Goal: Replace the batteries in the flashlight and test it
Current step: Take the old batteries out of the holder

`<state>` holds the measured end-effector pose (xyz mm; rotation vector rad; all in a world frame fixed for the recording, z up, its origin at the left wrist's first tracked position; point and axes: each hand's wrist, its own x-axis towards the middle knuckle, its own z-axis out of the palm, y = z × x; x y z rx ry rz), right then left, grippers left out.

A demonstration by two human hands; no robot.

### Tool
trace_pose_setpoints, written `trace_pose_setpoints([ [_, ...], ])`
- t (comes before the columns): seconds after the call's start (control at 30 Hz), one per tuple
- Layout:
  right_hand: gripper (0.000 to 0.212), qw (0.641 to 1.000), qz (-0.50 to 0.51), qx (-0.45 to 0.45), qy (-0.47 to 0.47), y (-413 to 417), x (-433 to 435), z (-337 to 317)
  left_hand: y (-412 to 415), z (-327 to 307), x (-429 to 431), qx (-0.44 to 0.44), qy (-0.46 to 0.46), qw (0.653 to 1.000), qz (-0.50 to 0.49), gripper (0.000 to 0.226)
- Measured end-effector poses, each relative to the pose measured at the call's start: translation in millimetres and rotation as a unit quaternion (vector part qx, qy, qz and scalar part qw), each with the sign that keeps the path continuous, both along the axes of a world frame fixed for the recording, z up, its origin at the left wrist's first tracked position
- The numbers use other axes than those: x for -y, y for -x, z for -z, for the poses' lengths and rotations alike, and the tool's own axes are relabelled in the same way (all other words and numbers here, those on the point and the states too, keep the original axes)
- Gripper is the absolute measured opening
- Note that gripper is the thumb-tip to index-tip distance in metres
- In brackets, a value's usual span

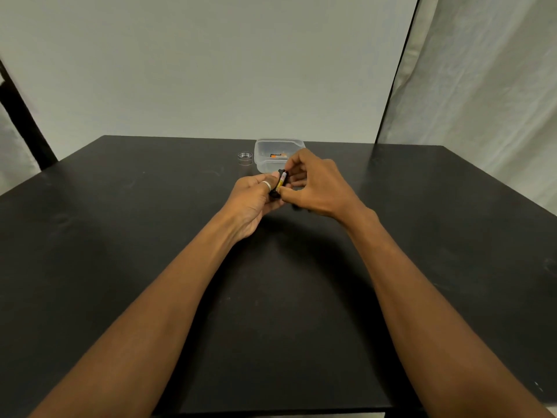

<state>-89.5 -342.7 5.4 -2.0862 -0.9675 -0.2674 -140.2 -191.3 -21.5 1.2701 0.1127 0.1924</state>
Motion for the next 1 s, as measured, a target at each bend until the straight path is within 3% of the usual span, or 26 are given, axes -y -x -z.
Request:
trace_pose_setpoints([
  [0.27,0.039,0.99,0.015,0.122,0.072,8,1,-2,-1,1,1,0.003,-0.009,1.0,0.013,0.025],
  [0.67,0.048,0.999,-0.01,0.037,0.03,-2,2,4,0,-1,2,-0.006,0.007,1.0,0.003,0.025],
  [0.77,0.038,1.0,-0.013,-0.002,-0.004,-6,4,5,0,-1,2,-0.012,0.01,1.0,-0.001,0.024],
  [1.0,0.027,1.0,-0.011,0.004,-0.016,-3,6,1,-1,-1,3,-0.01,0.009,1.0,-0.009,0.024],
])
